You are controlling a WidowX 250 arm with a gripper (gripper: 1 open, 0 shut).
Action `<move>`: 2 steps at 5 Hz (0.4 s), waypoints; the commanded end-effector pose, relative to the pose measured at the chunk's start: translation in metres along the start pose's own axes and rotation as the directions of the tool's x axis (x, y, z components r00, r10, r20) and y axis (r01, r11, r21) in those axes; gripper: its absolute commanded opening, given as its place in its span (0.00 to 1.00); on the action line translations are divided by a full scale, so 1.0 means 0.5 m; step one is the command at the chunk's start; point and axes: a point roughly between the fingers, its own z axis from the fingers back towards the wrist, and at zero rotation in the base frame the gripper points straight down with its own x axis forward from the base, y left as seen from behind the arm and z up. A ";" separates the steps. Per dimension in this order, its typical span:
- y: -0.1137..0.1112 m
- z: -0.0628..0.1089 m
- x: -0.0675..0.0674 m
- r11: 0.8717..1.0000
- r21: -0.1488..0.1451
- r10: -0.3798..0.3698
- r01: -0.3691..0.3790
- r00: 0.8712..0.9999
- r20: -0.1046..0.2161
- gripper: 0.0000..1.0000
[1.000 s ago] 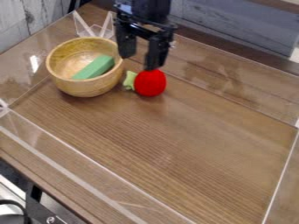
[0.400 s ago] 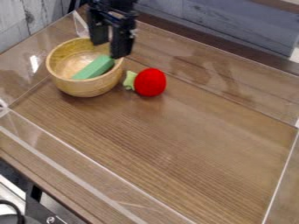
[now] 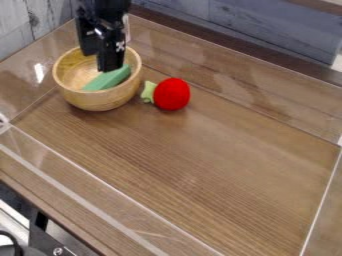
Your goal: Remove the green block from the brown bowl and put it on the table
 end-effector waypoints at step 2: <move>0.052 -0.019 -0.009 0.998 0.019 0.063 -0.064 0.997 0.032 1.00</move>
